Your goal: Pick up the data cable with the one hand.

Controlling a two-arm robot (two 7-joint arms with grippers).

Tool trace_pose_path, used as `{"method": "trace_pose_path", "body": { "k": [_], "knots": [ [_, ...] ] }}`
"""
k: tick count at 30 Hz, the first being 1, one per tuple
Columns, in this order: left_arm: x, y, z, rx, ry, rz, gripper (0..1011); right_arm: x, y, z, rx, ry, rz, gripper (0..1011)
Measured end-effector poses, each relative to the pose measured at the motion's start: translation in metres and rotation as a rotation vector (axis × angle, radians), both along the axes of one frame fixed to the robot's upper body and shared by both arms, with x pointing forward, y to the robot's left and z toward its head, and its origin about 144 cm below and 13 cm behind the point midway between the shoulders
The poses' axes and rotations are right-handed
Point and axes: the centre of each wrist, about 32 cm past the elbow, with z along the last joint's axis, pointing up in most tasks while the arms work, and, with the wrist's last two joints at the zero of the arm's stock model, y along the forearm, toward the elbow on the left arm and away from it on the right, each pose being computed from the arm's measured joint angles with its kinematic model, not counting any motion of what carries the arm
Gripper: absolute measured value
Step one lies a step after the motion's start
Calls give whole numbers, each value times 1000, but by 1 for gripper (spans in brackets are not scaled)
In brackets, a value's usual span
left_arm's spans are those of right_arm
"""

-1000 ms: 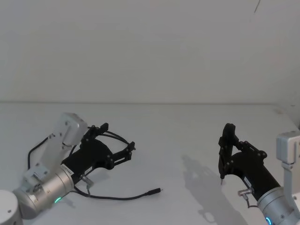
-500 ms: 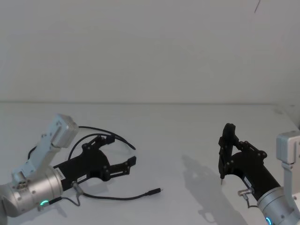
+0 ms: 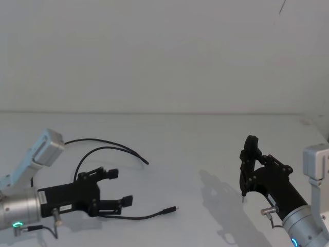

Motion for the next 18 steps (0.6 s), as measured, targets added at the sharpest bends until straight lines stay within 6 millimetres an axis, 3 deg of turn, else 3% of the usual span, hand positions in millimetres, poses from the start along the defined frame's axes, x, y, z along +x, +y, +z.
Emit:
{"method": "trace_pose_path", "body": {
  "k": [10, 18],
  "knots": [
    [7, 18, -3, 24, 68, -46, 1001, 0, 0, 0, 0, 0, 0, 279],
    [11, 19, -9, 26, 94, -50, 1001, 0, 0, 0, 0, 0, 0, 279]
  ]
}}
